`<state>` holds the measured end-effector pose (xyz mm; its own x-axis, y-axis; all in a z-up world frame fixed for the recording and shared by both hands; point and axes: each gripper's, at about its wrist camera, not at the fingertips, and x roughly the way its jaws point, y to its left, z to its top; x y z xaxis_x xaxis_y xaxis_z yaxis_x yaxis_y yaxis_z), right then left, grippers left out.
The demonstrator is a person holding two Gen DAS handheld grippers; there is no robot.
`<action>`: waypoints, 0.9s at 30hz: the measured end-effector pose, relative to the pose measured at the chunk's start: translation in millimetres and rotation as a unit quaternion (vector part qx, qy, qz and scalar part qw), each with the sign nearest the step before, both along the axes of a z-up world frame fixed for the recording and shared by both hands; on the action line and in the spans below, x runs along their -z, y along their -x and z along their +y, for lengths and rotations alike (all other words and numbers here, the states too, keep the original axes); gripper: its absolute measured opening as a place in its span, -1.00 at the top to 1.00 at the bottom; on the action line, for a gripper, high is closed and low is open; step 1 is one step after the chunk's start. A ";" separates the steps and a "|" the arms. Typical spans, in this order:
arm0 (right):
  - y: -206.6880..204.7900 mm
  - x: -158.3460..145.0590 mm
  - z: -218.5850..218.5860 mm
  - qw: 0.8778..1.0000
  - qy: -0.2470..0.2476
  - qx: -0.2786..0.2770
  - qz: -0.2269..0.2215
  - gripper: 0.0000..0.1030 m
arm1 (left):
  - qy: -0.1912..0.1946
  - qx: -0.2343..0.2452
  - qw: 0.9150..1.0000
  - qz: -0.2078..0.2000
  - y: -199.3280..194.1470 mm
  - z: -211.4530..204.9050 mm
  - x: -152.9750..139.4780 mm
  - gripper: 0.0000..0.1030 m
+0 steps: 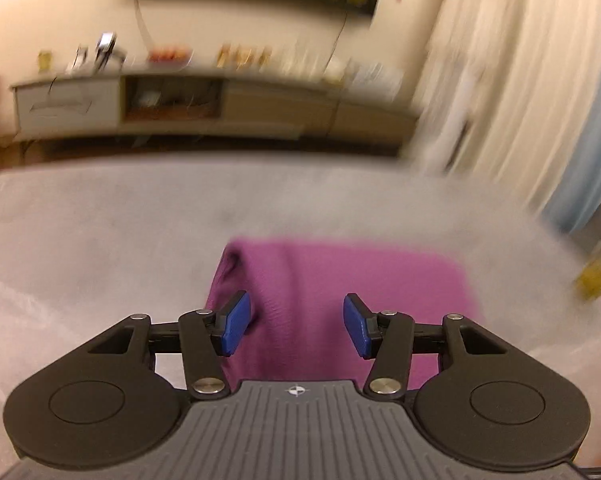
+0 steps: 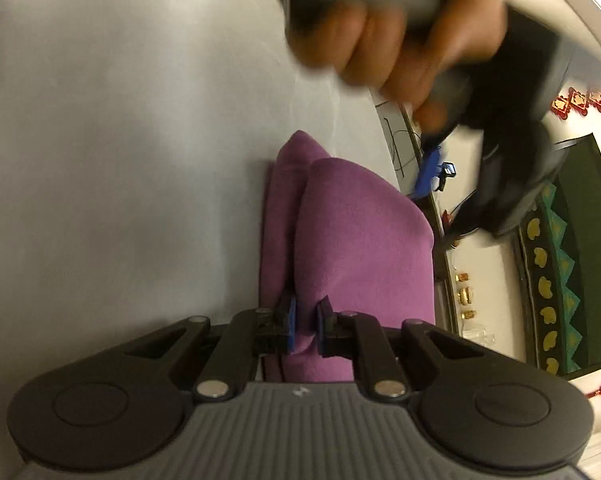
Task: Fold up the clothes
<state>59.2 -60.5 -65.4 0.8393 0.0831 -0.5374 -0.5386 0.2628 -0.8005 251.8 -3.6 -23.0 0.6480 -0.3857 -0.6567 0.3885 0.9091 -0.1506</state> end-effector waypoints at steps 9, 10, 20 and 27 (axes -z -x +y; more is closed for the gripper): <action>-47.9 -92.2 -122.9 0.848 -0.463 0.150 0.211 0.38 | 0.031 -0.004 0.999 -0.012 33.2 24.8 -4.9 -0.16; -54.9 -90.5 -134.6 0.826 -0.490 0.168 0.221 0.37 | 0.039 0.007 0.999 -0.024 47.3 27.3 -10.0 -0.16; -108.3 -47.9 -164.2 0.796 -0.502 0.240 0.240 0.60 | 0.029 0.012 0.999 -0.002 93.2 19.9 29.4 -0.24; -88.4 -40.7 -208.0 0.762 -0.518 0.312 0.233 0.58 | 0.021 -0.021 1.000 -0.009 100.0 25.2 27.4 -0.49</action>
<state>147.7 -268.5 -24.7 0.6276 0.3274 -0.7063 -0.2128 0.9449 0.2489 151.8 21.6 -50.4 0.6762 -0.3853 -0.6280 0.3539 0.9174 -0.1818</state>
